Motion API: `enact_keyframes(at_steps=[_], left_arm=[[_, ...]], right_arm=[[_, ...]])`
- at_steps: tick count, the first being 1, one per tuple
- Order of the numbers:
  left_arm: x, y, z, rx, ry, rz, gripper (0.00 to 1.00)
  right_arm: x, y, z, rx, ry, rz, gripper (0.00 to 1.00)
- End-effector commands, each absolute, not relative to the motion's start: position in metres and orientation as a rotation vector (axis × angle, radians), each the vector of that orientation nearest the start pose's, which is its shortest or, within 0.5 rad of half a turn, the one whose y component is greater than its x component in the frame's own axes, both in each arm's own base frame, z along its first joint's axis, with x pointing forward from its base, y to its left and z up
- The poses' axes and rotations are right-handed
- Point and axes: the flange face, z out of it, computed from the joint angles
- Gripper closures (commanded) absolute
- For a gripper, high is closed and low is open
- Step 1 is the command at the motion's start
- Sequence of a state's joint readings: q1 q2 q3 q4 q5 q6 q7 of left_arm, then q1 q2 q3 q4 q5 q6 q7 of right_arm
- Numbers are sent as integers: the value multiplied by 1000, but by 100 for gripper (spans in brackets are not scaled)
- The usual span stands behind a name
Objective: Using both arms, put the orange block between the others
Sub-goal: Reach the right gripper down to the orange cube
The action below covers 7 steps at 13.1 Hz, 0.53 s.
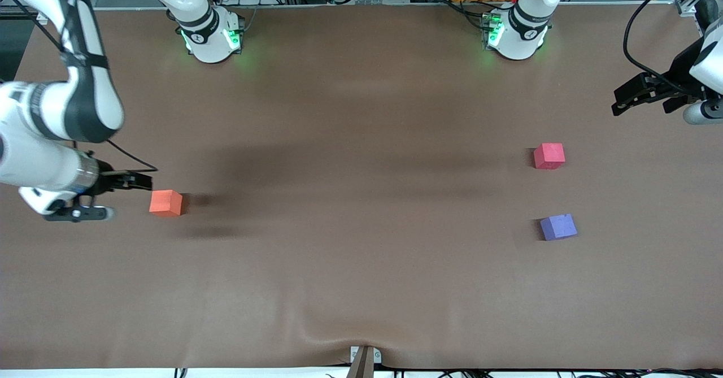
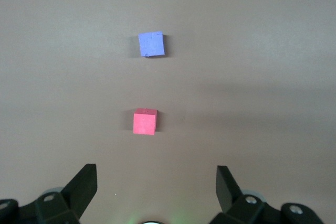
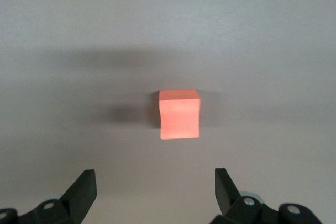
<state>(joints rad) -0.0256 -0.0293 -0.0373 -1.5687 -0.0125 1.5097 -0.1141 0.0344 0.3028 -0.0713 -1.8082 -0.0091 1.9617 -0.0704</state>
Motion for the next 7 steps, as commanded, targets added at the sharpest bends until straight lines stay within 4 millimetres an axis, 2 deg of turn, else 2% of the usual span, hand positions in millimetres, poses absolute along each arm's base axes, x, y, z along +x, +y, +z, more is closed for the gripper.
enact_keyframes(at_steps=[1, 3, 5, 7], left_arm=[[540, -35, 639, -3136, -65, 38, 0], [540, -36, 639, -3136, -60, 38, 0], [540, -36, 639, -3136, -60, 38, 0], [540, -36, 639, -3136, -65, 38, 0]], right_arm=[[620, -14, 322, -3169, -182, 246, 0], [627, -29, 284, -3165, -281, 234, 0], [629, -36, 254, -3160, -305, 247, 0], [630, -59, 228, -3154, -332, 233, 0]])
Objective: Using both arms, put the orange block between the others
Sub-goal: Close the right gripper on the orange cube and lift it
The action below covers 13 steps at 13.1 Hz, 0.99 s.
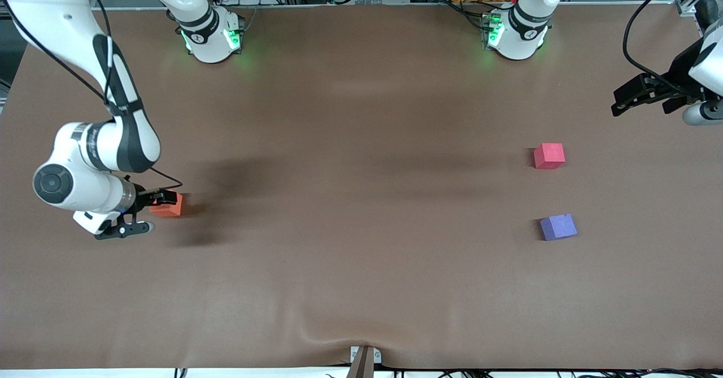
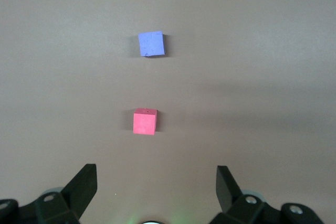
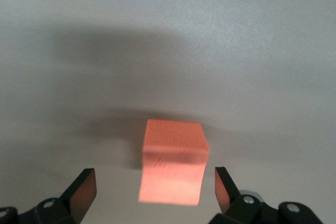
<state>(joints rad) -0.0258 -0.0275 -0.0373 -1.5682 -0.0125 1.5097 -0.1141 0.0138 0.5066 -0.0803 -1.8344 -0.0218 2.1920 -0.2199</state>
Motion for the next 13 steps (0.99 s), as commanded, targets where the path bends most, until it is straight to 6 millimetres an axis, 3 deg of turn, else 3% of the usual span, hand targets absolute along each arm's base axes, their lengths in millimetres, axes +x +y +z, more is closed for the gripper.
enact_keyframes(at_steps=[1, 13], left_arm=[[539, -37, 640, -3136, -68, 36, 0], [539, -35, 641, -3136, -63, 33, 0]], right_arm=[[628, -64, 222, -3149, -333, 242, 0], [621, -62, 201, -3091, -208, 294, 0]])
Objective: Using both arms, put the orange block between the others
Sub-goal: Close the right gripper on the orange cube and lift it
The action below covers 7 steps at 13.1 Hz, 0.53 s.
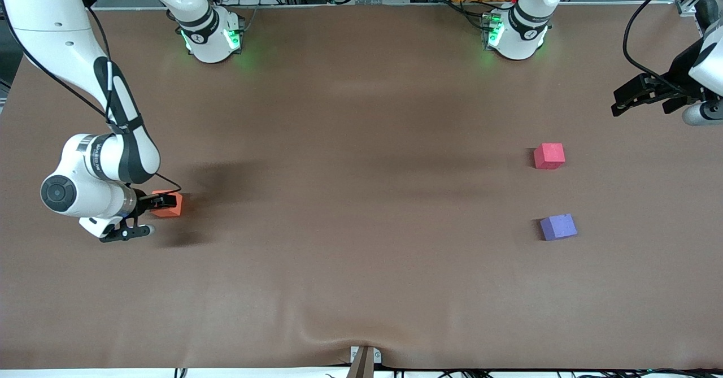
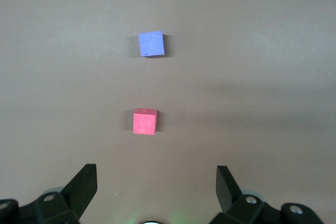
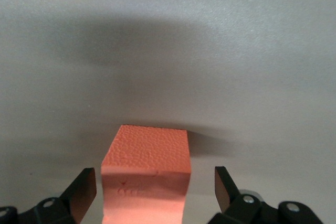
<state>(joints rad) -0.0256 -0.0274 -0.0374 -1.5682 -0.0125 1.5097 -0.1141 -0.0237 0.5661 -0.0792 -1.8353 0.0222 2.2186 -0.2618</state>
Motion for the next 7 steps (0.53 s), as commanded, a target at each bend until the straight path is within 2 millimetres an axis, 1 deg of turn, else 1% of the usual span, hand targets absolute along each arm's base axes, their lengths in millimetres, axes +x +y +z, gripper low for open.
enact_keyframes(at_steps=[1, 3, 4, 5, 6, 7], left_arm=[[538, -35, 642, -3137, -63, 31, 0], [538, -35, 642, -3137, -63, 31, 0], [538, -35, 642, -3137, -63, 31, 0], [538, -34, 642, -3137, -65, 31, 0], [538, -35, 642, -3137, -63, 31, 0], [538, -35, 642, -3137, -63, 31, 0]], right_arm=[[620, -62, 201, -3083, -199, 313, 0], [616, -64, 198, -3060, -173, 357, 0], [614, -64, 198, -3056, -173, 371, 11], [613, -64, 197, -3051, -170, 389, 36], [613, -64, 197, -3051, -170, 391, 59], [613, -64, 197, -3051, -170, 391, 77]])
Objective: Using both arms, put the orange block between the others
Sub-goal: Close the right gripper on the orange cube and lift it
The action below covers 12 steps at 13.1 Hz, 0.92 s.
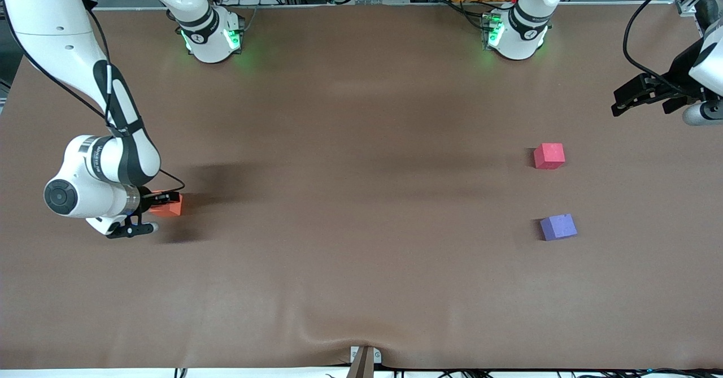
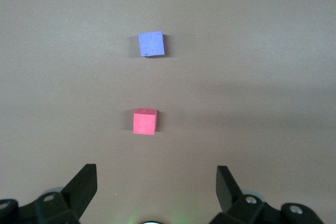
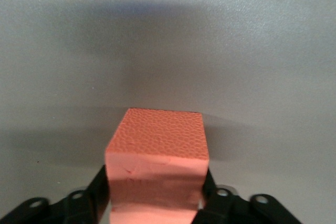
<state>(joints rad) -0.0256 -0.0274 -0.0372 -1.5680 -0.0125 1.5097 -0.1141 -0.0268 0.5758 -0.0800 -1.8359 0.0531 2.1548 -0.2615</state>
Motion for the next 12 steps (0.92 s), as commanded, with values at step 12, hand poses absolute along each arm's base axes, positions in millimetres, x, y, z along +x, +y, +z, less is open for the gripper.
enact_keyframes(at_steps=[12], left_arm=[[540, -38, 642, -3138, -72, 29, 0]], right_arm=[[668, 41, 307, -3016, -438, 171, 100]])
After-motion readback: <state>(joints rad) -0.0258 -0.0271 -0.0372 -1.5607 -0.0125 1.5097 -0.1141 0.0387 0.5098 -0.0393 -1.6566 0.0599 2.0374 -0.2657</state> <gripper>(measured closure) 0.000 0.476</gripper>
